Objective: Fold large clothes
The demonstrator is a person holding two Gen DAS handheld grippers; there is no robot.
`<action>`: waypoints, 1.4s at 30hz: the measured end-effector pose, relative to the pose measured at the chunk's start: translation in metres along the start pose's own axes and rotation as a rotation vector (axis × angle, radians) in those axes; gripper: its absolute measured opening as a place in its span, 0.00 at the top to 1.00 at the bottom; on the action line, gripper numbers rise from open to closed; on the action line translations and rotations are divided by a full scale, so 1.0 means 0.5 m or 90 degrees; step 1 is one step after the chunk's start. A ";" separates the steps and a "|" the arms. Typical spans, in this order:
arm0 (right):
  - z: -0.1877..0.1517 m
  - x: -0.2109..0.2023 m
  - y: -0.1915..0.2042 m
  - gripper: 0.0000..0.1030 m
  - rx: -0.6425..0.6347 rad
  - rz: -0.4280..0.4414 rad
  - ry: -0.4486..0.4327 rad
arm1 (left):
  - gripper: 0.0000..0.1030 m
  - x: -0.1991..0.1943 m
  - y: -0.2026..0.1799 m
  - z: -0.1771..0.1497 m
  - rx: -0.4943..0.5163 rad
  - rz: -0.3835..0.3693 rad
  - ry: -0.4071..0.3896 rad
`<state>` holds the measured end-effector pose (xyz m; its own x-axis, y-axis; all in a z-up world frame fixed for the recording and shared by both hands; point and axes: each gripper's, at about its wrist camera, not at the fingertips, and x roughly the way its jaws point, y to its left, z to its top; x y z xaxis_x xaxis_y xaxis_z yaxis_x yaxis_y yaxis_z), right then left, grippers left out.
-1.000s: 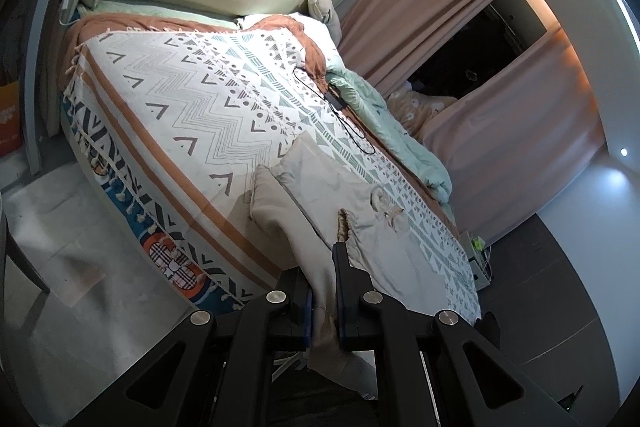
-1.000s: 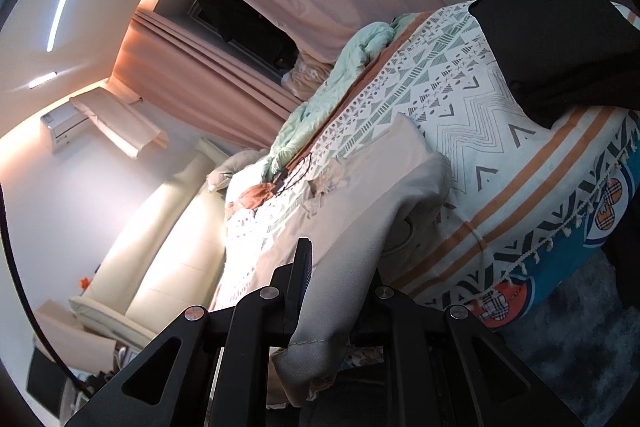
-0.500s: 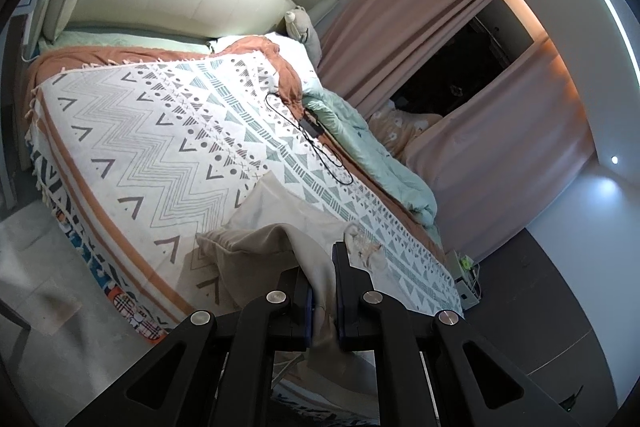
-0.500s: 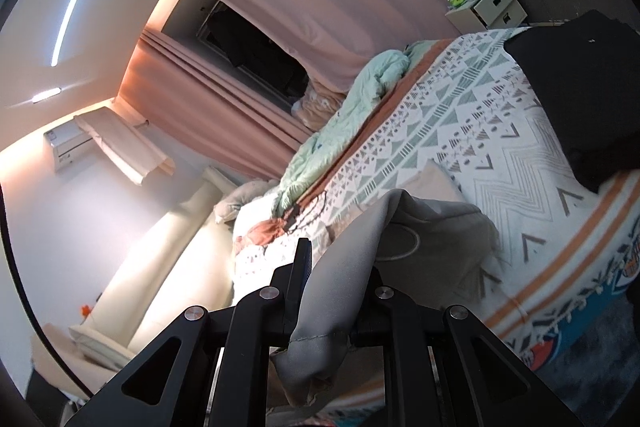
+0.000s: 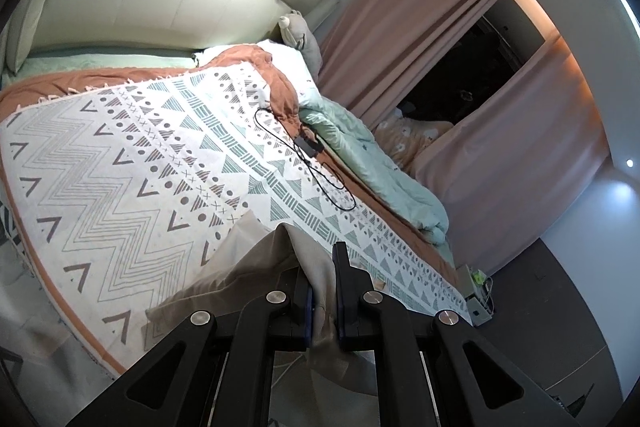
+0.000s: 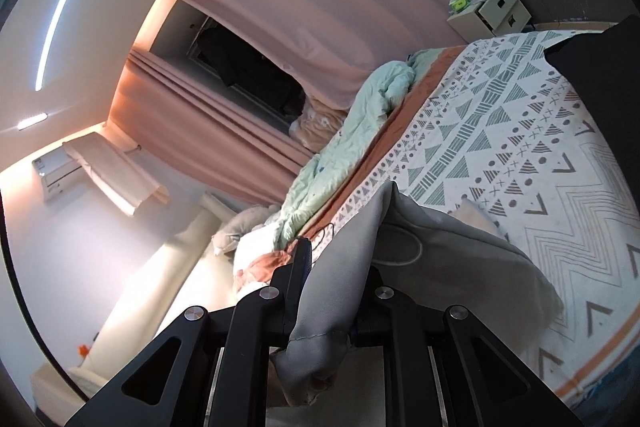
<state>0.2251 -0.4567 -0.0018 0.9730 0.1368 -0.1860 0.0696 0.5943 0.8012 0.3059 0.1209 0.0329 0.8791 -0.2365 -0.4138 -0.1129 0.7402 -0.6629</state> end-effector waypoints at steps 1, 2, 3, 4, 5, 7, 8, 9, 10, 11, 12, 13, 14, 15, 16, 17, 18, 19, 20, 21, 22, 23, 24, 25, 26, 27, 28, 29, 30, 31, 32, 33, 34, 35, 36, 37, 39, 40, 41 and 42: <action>0.006 0.017 -0.001 0.85 0.006 -0.001 -0.001 | 0.92 0.016 -0.003 0.007 -0.001 0.004 0.000; 0.011 0.031 -0.001 0.85 0.011 -0.003 -0.002 | 0.92 0.031 -0.007 0.013 -0.001 0.008 0.001; 0.016 0.047 -0.002 0.85 0.016 -0.004 -0.003 | 0.92 0.046 -0.010 0.020 -0.001 0.011 0.002; 0.021 0.062 -0.003 0.85 0.020 -0.007 -0.003 | 0.92 0.062 -0.013 0.026 0.000 0.016 0.003; 0.025 0.078 -0.005 0.85 0.026 -0.010 -0.004 | 0.92 0.079 -0.016 0.032 0.002 0.021 0.006; 0.032 0.105 -0.008 0.85 0.037 -0.015 -0.006 | 0.92 0.113 -0.022 0.042 0.007 0.031 0.012; 0.035 0.120 -0.011 0.85 0.042 -0.018 -0.006 | 0.92 0.130 -0.025 0.048 0.010 0.035 0.015; 0.037 0.135 -0.014 0.85 0.048 -0.023 -0.008 | 0.92 0.148 -0.029 0.052 0.013 0.040 0.018; 0.040 0.150 -0.019 0.85 0.055 -0.030 -0.010 | 0.92 0.166 -0.032 0.055 0.017 0.044 0.022; 0.041 0.163 -0.023 0.85 0.063 -0.036 -0.011 | 0.92 0.183 -0.033 0.058 0.020 0.048 0.025; 0.041 0.177 -0.030 0.85 0.073 -0.041 -0.012 | 0.92 0.202 -0.034 0.060 0.024 0.053 0.029; 0.041 0.191 -0.037 0.85 0.081 -0.048 -0.012 | 0.92 0.220 -0.035 0.062 0.026 0.058 0.032; 0.042 0.205 -0.044 0.85 0.089 -0.055 -0.012 | 0.92 0.239 -0.035 0.064 0.028 0.062 0.037; 0.042 0.219 -0.054 0.85 0.097 -0.064 -0.012 | 0.92 0.258 -0.033 0.063 0.029 0.065 0.042; 0.041 0.233 -0.062 0.85 0.103 -0.072 -0.011 | 0.92 0.277 -0.031 0.062 0.030 0.070 0.047; 0.042 0.246 -0.071 0.85 0.107 -0.079 -0.010 | 0.92 0.296 -0.029 0.061 0.032 0.075 0.052; 0.039 0.260 -0.082 0.85 0.110 -0.086 -0.007 | 0.92 0.315 -0.025 0.058 0.033 0.080 0.058; 0.036 0.273 -0.093 0.85 0.110 -0.092 -0.004 | 0.92 0.334 -0.021 0.055 0.035 0.086 0.063; 0.033 0.285 -0.103 0.85 0.110 -0.097 0.000 | 0.92 0.353 -0.016 0.051 0.037 0.092 0.070; 0.029 0.296 -0.116 0.85 0.110 -0.102 0.004 | 0.92 0.373 -0.009 0.046 0.037 0.098 0.077; 0.023 0.308 -0.130 0.85 0.110 -0.105 0.008 | 0.92 0.391 -0.003 0.042 0.038 0.104 0.084; 0.018 0.321 -0.144 0.85 0.110 -0.108 0.012 | 0.92 0.410 0.004 0.037 0.037 0.111 0.091; 0.013 0.336 -0.158 0.85 0.109 -0.113 0.017 | 0.92 0.428 0.012 0.033 0.036 0.117 0.098; 0.009 0.349 -0.171 0.85 0.105 -0.120 0.022 | 0.92 0.446 0.020 0.027 0.034 0.122 0.104; 0.005 0.362 -0.180 0.85 0.097 -0.135 0.025 | 0.92 0.462 0.027 0.022 0.031 0.126 0.111; 0.001 0.375 -0.187 0.85 0.084 -0.157 0.029 | 0.91 0.478 0.033 0.018 0.028 0.130 0.118; -0.002 0.388 -0.189 0.85 0.069 -0.175 0.035 | 0.91 0.495 0.036 0.014 0.024 0.137 0.124; -0.005 0.401 -0.190 0.85 0.054 -0.189 0.040 | 0.91 0.507 0.039 0.013 0.023 0.143 0.127; -0.007 0.416 -0.192 0.85 0.041 -0.203 0.044 | 0.91 0.519 0.043 0.013 0.021 0.148 0.129; -0.007 0.428 -0.192 0.84 0.033 -0.209 0.047 | 0.91 0.530 0.047 0.014 0.017 0.152 0.131; -0.005 0.440 -0.192 0.84 0.028 -0.210 0.051 | 0.91 0.540 0.051 0.015 0.012 0.154 0.133; -0.003 0.449 -0.194 0.83 0.023 -0.210 0.055 | 0.91 0.550 0.055 0.016 0.005 0.155 0.137; -0.002 0.459 -0.194 0.82 0.014 -0.220 0.060 | 0.90 0.558 0.058 0.018 -0.002 0.157 0.143; -0.003 0.468 -0.195 0.77 0.006 -0.234 0.068 | 0.89 0.566 0.062 0.018 -0.006 0.157 0.151; -0.004 0.473 -0.197 0.72 0.003 -0.242 0.076 | 0.83 0.573 0.064 0.019 -0.011 0.156 0.159; -0.005 0.473 -0.199 0.58 0.008 -0.241 0.081 | 0.74 0.575 0.066 0.019 -0.016 0.151 0.163; -0.007 0.464 -0.201 0.47 0.021 -0.231 0.076 | 0.60 0.567 0.064 0.017 -0.019 0.135 0.156; -0.006 0.459 -0.197 0.47 0.016 -0.228 0.073 | 0.53 0.558 0.061 0.015 -0.014 0.131 0.147; -0.005 0.459 -0.192 0.47 0.007 -0.229 0.071 | 0.46 0.549 0.057 0.013 -0.005 0.135 0.135; -0.006 0.459 -0.184 0.47 -0.006 -0.231 0.071 | 0.43 0.540 0.052 0.012 0.004 0.142 0.124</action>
<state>0.4413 -0.4778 -0.1199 0.8554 0.0007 -0.5179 0.4031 0.6270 0.6666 0.5429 0.0799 -0.0924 0.7272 -0.1834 -0.6614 -0.2901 0.7912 -0.5384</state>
